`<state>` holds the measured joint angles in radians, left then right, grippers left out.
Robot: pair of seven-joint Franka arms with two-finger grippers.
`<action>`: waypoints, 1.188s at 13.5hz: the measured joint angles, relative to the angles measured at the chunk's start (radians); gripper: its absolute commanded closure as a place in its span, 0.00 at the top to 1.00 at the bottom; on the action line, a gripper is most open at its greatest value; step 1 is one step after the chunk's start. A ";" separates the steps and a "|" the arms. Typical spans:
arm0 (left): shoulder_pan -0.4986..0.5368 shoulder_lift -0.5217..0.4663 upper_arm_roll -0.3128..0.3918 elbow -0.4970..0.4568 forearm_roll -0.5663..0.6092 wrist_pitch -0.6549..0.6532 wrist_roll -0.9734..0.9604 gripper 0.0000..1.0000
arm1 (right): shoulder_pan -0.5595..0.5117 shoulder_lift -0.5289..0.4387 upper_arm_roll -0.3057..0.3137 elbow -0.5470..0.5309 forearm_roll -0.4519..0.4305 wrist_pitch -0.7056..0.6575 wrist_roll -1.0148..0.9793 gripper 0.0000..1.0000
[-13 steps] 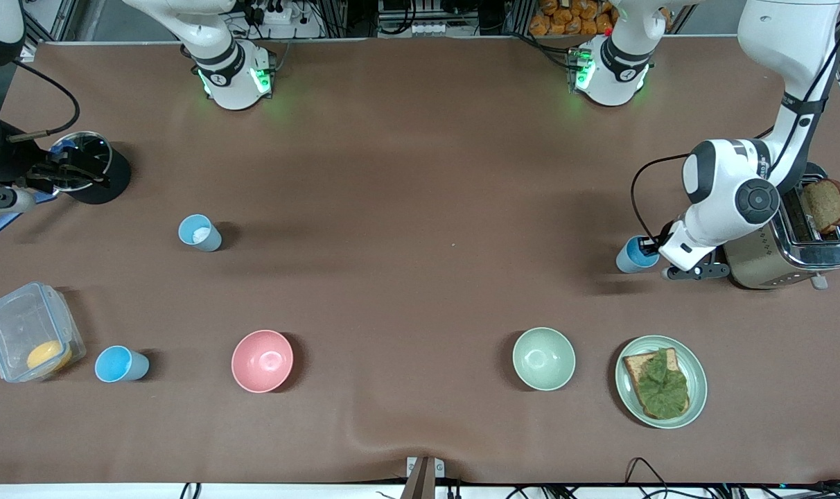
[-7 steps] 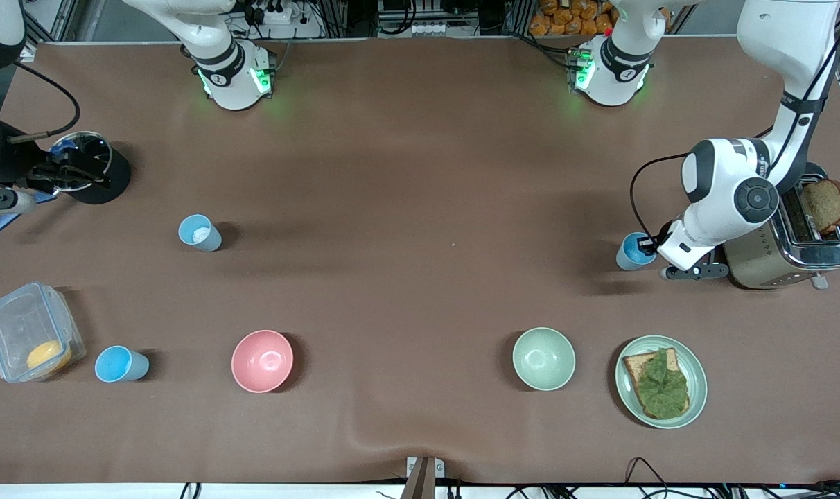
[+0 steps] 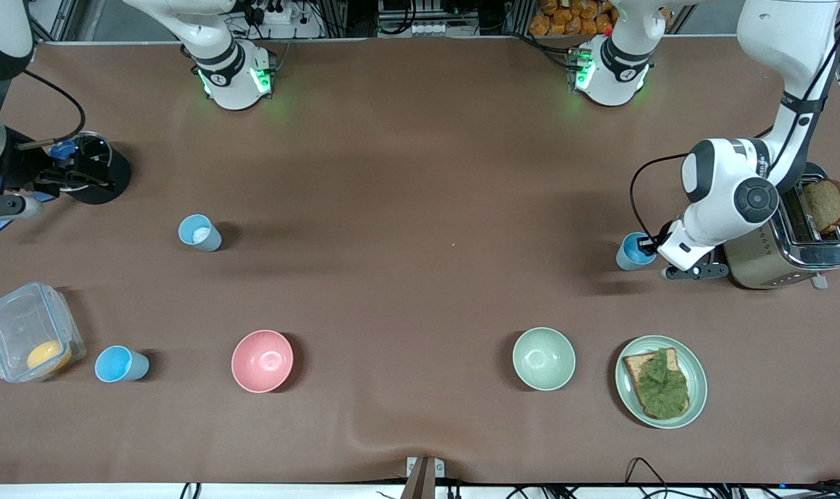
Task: Stack blue cups with both arms
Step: 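Reach the right gripper to the other blue cup and grasp it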
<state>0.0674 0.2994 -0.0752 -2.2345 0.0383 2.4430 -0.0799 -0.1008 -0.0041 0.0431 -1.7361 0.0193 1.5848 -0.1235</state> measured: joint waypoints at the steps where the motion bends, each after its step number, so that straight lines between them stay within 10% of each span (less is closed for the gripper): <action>1: 0.000 0.000 0.000 0.000 0.000 0.000 0.000 0.00 | -0.001 0.000 0.000 -0.026 0.000 0.023 0.000 1.00; 16: 0.001 0.000 -0.001 0.004 0.000 0.002 0.000 0.00 | -0.080 0.025 -0.002 -0.599 -0.001 0.705 -0.119 1.00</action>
<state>0.0679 0.2993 -0.0759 -2.2300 0.0383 2.4449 -0.0799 -0.1809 0.0209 0.0409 -2.3350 0.0187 2.2894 -0.2427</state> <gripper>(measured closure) 0.956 0.000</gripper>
